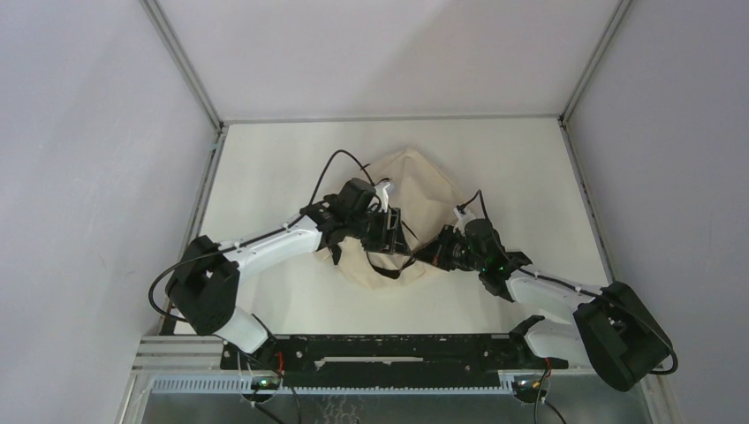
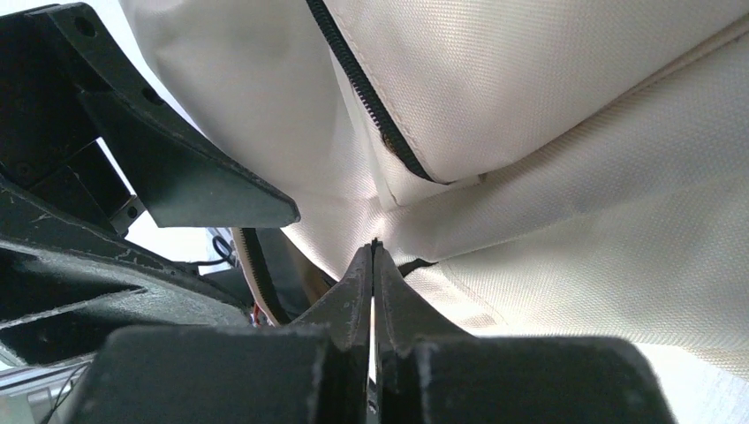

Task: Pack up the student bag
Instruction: Zip the student bag at the center of the board.

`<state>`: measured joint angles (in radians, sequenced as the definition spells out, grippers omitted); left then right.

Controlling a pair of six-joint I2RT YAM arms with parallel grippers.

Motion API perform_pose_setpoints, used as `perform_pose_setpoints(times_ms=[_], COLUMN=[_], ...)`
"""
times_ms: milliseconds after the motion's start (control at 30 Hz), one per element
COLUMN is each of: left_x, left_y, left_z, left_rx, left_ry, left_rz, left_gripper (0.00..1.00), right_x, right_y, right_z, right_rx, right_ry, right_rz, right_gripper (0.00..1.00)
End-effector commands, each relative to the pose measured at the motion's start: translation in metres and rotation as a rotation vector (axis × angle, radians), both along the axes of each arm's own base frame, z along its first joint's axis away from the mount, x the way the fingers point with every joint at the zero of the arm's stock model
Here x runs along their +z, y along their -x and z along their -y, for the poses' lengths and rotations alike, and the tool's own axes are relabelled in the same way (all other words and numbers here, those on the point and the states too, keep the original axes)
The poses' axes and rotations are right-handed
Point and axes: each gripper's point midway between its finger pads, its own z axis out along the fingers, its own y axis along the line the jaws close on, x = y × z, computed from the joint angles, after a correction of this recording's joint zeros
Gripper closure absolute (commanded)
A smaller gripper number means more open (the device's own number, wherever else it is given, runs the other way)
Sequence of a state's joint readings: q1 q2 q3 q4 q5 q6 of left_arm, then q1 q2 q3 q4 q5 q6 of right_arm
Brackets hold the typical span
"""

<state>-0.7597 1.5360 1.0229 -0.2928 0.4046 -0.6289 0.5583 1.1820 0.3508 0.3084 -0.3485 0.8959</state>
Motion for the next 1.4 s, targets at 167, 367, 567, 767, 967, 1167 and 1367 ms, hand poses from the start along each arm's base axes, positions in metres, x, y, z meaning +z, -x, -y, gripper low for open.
perform_pose_setpoints(times_ms=[167, 367, 567, 767, 967, 1167, 1367], left_x=[0.018, 0.006, 0.004, -0.003, -0.003, -0.004, -0.002], left_y=[0.006, 0.015, 0.014, 0.012, 0.015, 0.014, 0.018], left_z=[0.01, 0.013, 0.016, 0.02, 0.022, 0.023, 0.023], left_rx=[-0.086, -0.171, -0.187, -0.177, -0.189, -0.18, -0.191], left_ry=[0.107, 0.148, 0.207, 0.249, 0.266, 0.271, 0.276], left_rz=[0.057, 0.078, 0.147, 0.171, 0.199, 0.202, 0.184], left_gripper=[0.37, 0.36, 0.41, 0.47, 0.6, 0.78, 1.0], right_x=[0.041, 0.061, 0.068, 0.067, 0.067, 0.063, 0.064], right_y=[-0.013, -0.004, 0.001, 0.002, 0.002, 0.002, -0.002], right_z=[-0.009, -0.017, -0.018, -0.019, -0.02, -0.021, -0.016], right_rx=[0.006, 0.071, 0.095, 0.101, 0.101, 0.097, 0.052], right_ry=[-0.072, -0.132, -0.148, -0.147, -0.149, -0.146, -0.138], right_rz=[0.124, 0.171, 0.187, 0.18, 0.179, 0.166, 0.157], right_gripper=[1.0, 1.0, 1.0, 1.0, 1.0, 1.0, 1.0])
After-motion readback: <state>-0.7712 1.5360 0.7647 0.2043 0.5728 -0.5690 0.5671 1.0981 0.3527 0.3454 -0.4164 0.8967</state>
